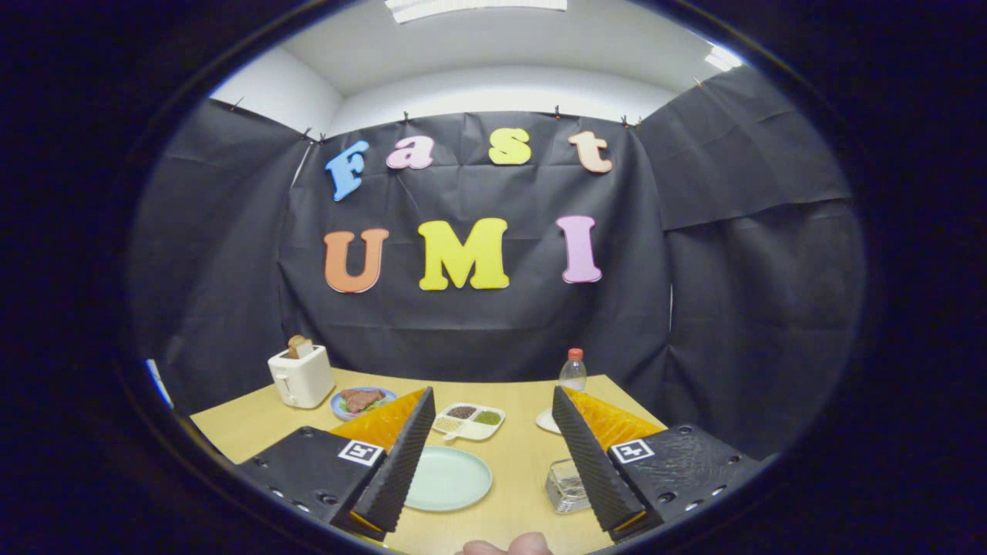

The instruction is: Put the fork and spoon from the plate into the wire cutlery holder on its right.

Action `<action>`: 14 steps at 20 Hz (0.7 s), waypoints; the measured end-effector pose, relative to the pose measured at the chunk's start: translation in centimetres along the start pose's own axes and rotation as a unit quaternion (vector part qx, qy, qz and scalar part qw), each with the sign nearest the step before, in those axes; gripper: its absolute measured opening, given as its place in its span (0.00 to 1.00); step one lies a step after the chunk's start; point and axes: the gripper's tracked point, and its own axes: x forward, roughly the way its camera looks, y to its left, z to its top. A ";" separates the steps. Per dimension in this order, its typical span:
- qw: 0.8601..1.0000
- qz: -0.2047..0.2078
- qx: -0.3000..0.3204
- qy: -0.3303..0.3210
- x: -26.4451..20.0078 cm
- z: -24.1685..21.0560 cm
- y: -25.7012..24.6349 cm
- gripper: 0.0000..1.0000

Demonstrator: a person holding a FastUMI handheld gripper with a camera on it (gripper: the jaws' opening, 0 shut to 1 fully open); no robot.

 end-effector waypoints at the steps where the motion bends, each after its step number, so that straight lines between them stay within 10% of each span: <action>1: 1.000 0.003 -0.006 -0.003 -0.1 -0.4 1.0 0.91; 14: 0.999 -0.015 0.042 -0.024 0.5 1.0 4.3 0.93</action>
